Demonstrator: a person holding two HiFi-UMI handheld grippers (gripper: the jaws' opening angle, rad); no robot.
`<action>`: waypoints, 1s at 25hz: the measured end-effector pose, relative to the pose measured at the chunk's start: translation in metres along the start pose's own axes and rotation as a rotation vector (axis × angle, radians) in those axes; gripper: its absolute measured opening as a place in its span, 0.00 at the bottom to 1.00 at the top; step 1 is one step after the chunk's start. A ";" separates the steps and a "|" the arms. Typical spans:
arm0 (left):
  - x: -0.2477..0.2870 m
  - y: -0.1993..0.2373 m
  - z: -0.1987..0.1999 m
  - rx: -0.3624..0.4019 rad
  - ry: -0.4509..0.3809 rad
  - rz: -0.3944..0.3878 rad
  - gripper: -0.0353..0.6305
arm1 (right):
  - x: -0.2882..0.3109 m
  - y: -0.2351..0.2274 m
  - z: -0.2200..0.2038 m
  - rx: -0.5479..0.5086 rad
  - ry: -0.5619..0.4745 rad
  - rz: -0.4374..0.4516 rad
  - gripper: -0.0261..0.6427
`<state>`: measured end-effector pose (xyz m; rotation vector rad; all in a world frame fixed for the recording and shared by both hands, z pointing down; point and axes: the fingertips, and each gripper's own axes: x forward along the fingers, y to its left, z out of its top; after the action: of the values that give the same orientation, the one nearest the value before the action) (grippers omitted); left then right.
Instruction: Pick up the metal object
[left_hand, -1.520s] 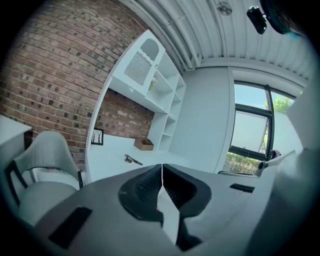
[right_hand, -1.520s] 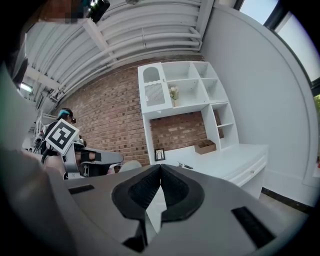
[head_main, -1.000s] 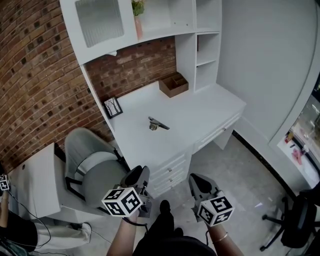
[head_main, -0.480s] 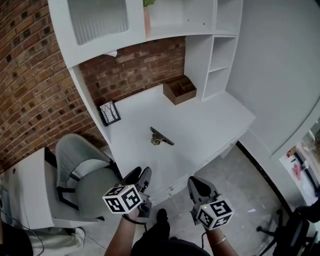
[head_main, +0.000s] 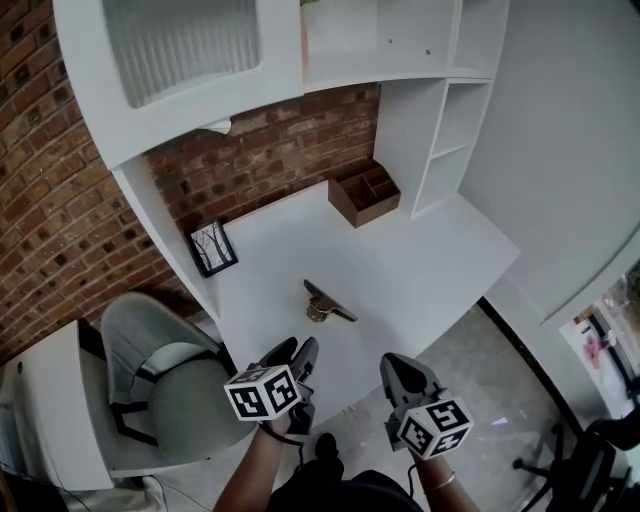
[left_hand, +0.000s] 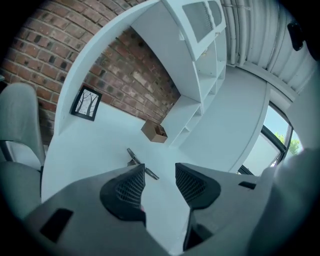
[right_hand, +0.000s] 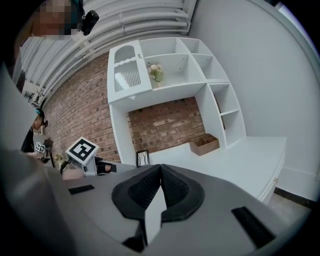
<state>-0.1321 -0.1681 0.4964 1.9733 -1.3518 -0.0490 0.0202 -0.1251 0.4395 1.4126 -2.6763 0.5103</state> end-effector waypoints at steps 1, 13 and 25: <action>0.006 0.002 0.001 -0.002 0.010 -0.003 0.31 | 0.004 -0.001 0.003 -0.009 -0.001 -0.006 0.05; 0.070 0.025 -0.005 -0.055 0.098 0.040 0.32 | 0.040 -0.028 0.018 -0.020 0.005 -0.015 0.05; 0.129 0.058 -0.005 -0.202 0.117 0.192 0.32 | 0.090 -0.078 0.022 0.017 0.056 0.064 0.05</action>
<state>-0.1183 -0.2817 0.5798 1.6482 -1.3961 0.0193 0.0336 -0.2441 0.4581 1.3003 -2.6864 0.5710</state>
